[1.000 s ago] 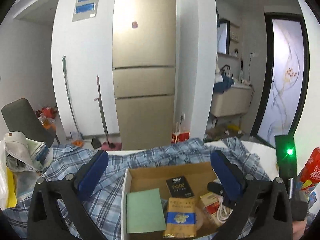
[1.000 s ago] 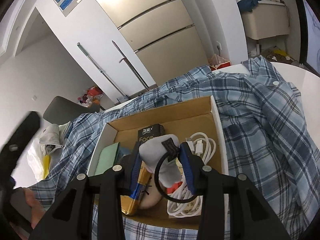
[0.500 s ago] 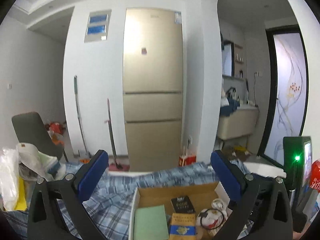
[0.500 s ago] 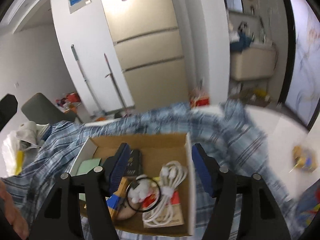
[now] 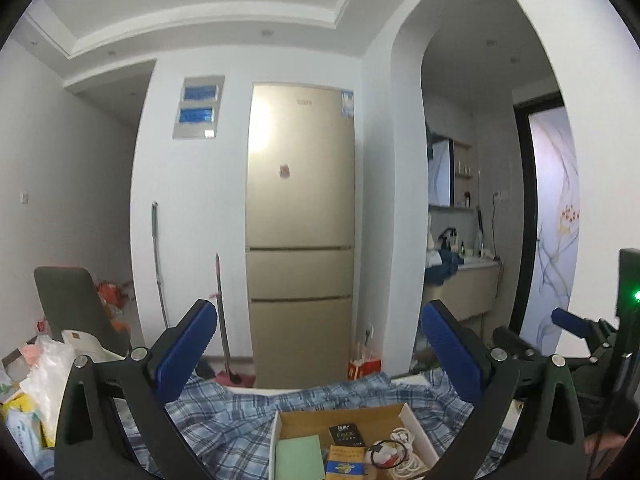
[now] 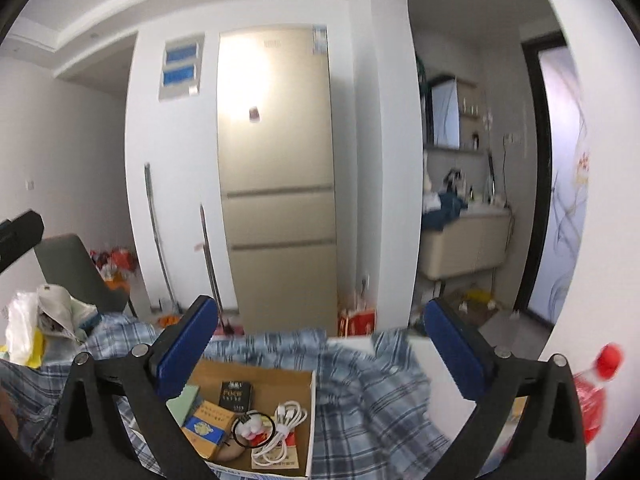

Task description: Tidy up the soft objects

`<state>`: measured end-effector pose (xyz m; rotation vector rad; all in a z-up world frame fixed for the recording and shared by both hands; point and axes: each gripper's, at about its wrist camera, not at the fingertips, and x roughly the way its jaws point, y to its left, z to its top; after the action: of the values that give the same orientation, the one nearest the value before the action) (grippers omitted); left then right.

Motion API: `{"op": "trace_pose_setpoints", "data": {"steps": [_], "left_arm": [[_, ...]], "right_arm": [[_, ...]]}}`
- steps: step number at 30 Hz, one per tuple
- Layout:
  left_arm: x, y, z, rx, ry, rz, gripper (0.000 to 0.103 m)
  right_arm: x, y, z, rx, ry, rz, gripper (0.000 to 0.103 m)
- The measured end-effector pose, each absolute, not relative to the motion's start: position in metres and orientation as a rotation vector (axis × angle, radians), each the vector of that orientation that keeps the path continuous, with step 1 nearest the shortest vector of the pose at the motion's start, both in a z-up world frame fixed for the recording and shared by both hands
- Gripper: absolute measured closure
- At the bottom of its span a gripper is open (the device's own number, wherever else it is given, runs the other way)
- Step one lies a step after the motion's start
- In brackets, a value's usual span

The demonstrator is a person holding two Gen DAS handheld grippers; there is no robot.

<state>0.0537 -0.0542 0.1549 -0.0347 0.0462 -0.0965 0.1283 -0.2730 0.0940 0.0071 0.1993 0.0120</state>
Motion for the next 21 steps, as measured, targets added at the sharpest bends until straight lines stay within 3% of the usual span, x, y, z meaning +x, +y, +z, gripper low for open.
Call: {"op": "trace_pose_setpoints", "data": {"steps": [10, 21], "left_arm": [[-0.025, -0.039, 0.133, -0.041, -0.049, -0.059, 0.0], [-0.041, -0.025, 0.073, -0.025, -0.02, -0.056, 0.0]], "right_arm": [[0.051, -0.273, 0.12, 0.008, 0.058, 0.111, 0.0], [0.01, -0.27, 0.067, 0.032, 0.018, 0.161, 0.0]]}}
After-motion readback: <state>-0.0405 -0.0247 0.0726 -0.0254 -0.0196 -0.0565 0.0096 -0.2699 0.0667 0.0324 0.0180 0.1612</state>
